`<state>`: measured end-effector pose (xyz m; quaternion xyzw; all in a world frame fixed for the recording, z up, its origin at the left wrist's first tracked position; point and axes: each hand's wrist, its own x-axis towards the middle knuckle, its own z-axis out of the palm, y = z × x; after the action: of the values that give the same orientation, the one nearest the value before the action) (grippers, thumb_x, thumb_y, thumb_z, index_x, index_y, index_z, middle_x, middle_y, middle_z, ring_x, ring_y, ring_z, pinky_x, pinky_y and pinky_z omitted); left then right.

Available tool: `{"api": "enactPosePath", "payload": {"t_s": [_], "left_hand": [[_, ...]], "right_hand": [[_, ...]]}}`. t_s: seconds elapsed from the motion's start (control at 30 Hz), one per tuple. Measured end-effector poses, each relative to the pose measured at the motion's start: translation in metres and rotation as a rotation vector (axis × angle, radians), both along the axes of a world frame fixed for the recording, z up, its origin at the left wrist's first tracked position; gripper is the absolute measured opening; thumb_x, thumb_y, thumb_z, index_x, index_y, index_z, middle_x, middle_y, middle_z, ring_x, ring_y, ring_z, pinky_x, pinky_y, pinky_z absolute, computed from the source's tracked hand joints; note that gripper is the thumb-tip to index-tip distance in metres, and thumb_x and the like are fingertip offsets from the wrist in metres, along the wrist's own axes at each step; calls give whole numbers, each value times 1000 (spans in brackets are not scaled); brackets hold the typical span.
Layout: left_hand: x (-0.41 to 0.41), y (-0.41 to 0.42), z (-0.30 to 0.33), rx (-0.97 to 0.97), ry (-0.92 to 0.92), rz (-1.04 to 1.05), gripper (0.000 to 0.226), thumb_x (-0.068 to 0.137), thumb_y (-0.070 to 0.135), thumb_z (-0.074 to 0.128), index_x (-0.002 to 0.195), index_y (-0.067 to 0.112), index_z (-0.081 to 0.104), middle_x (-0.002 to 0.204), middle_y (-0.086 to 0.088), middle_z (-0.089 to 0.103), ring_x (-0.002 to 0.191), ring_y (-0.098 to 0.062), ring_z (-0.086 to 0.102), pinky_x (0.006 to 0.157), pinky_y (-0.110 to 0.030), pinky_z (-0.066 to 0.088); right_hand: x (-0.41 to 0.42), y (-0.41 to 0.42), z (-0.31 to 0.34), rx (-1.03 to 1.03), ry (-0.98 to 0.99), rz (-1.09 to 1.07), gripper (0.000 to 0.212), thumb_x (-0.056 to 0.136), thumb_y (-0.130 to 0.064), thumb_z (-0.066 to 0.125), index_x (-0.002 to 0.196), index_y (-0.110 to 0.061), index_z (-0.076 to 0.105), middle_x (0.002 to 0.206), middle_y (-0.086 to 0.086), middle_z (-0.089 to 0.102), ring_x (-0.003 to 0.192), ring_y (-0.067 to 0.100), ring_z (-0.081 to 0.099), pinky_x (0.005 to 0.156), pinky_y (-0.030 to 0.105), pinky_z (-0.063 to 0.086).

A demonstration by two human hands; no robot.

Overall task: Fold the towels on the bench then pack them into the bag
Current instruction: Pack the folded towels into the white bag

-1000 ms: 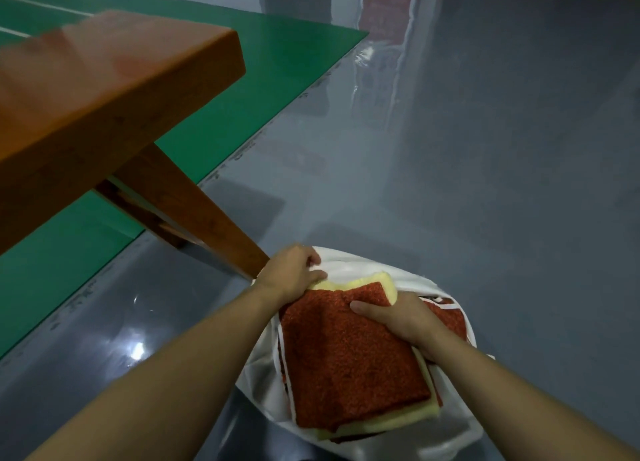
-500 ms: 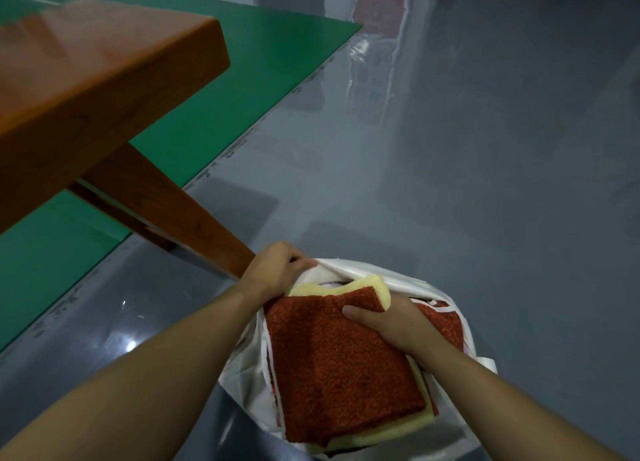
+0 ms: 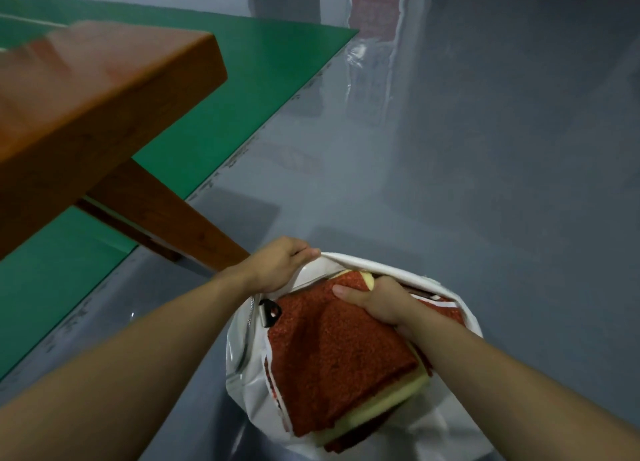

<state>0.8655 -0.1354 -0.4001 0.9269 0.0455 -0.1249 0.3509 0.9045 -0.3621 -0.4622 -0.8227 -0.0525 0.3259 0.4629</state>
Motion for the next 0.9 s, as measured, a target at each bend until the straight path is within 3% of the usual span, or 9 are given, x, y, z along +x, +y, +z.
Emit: {"api": "enactPosePath", "payload": {"t_s": [0.07, 0.23, 0.37, 0.43, 0.5, 0.57, 0.63, 0.73, 0.9], "left_hand": [[-2, 2, 2, -13, -8, 11, 43, 105, 39, 51, 70, 13, 54, 62, 6, 45, 57, -8, 40, 62, -29, 35], [2, 4, 4, -7, -44, 29, 44, 105, 37, 51, 67, 15, 49, 61, 4, 40, 53, -6, 35, 58, -26, 32], [5, -3, 3, 3, -11, 59, 46, 104, 41, 53, 66, 15, 50, 62, 1, 43, 56, -11, 39, 60, -33, 36], [2, -3, 5, -7, -33, 74, 38, 103, 37, 54, 77, 11, 63, 73, -2, 59, 68, -17, 54, 72, -37, 47], [-8, -1, 11, -39, -127, 145, 22, 103, 28, 56, 99, 14, 73, 96, 2, 67, 88, -16, 62, 83, -22, 48], [-27, 0, 19, -57, -287, 300, 17, 102, 29, 57, 112, 25, 70, 105, 12, 63, 93, -6, 59, 81, -11, 42], [-54, 0, 22, -119, -386, 453, 13, 101, 36, 59, 107, 31, 69, 103, 16, 65, 94, -1, 60, 81, -16, 44], [-96, -9, 7, -223, -363, 559, 15, 101, 37, 59, 99, 28, 69, 98, 11, 69, 94, -5, 63, 83, -26, 49], [-137, -37, -9, -319, -309, 783, 8, 99, 31, 62, 100, 24, 66, 96, 5, 69, 92, -14, 63, 82, -33, 52]], "right_hand": [[2, 11, 0, 57, -4, -18, 63, 64, -64, 85, 105, -17, 72, 98, -5, 76, 90, 12, 71, 89, 33, 57], [-5, 12, -5, 134, -181, -198, 32, 82, -37, 83, 105, -18, 70, 97, -5, 70, 94, 11, 65, 86, 16, 41], [-14, 3, -17, 99, -249, -383, 39, 85, -44, 79, 103, -10, 73, 90, 2, 73, 95, 22, 68, 85, 25, 45], [-16, 1, -18, 33, -293, -431, 41, 87, -47, 74, 101, -8, 73, 90, 10, 74, 95, 29, 68, 79, 25, 40], [-15, -1, -15, 32, -307, -439, 42, 90, -48, 71, 102, -8, 73, 96, 13, 75, 100, 30, 68, 81, 25, 40], [-11, -3, -11, 65, -227, -380, 45, 89, -50, 71, 109, -11, 73, 102, 7, 76, 105, 26, 68, 91, 27, 46], [-11, -10, -3, 124, -89, -332, 51, 82, -57, 76, 114, -16, 73, 105, -4, 76, 106, 18, 69, 101, 33, 50], [-20, -25, 14, 148, 54, -275, 71, 63, -73, 81, 114, -24, 73, 106, -11, 76, 102, 12, 70, 102, 40, 53], [-66, -27, 31, -41, -281, -227, 103, 60, -86, 72, 141, -25, 50, 138, 0, 57, 129, 21, 52, 113, 44, 40]]}}
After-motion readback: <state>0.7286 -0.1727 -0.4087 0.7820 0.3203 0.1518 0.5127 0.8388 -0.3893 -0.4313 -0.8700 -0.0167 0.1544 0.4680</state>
